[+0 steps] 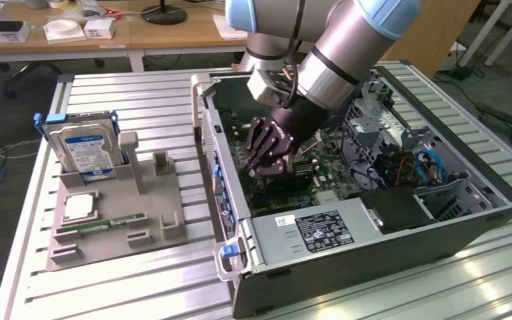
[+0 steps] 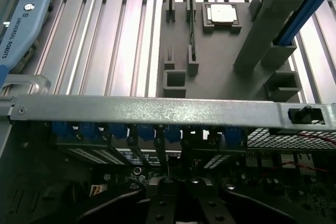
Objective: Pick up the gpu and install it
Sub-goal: 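Press down on the gpu until it lock into place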
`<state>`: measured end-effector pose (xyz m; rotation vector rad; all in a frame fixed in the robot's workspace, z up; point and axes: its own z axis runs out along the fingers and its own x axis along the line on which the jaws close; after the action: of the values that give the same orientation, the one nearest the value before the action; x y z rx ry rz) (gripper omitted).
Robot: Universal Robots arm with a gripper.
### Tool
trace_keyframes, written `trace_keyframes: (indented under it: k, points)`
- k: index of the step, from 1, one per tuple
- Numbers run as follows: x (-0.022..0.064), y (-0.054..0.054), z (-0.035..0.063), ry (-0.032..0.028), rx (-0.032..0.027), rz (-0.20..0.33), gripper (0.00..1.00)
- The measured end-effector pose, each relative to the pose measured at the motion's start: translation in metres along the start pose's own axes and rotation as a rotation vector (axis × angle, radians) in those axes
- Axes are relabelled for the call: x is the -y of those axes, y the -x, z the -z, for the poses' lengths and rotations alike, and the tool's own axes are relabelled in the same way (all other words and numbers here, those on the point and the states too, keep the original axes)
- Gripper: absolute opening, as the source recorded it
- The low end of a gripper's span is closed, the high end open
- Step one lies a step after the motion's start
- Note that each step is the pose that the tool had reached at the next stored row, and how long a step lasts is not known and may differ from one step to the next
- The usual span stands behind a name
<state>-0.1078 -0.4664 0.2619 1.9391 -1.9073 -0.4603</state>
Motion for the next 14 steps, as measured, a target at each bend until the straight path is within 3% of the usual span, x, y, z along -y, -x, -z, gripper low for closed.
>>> trace_keyframes:
  k: [10,14]
  points:
    - [0.0171,0.000,0.0090,-0.0001,0.0001,0.000,0.10]
    - [0.0172,0.000,0.0091,0.0000,0.0000,0.000,0.10]
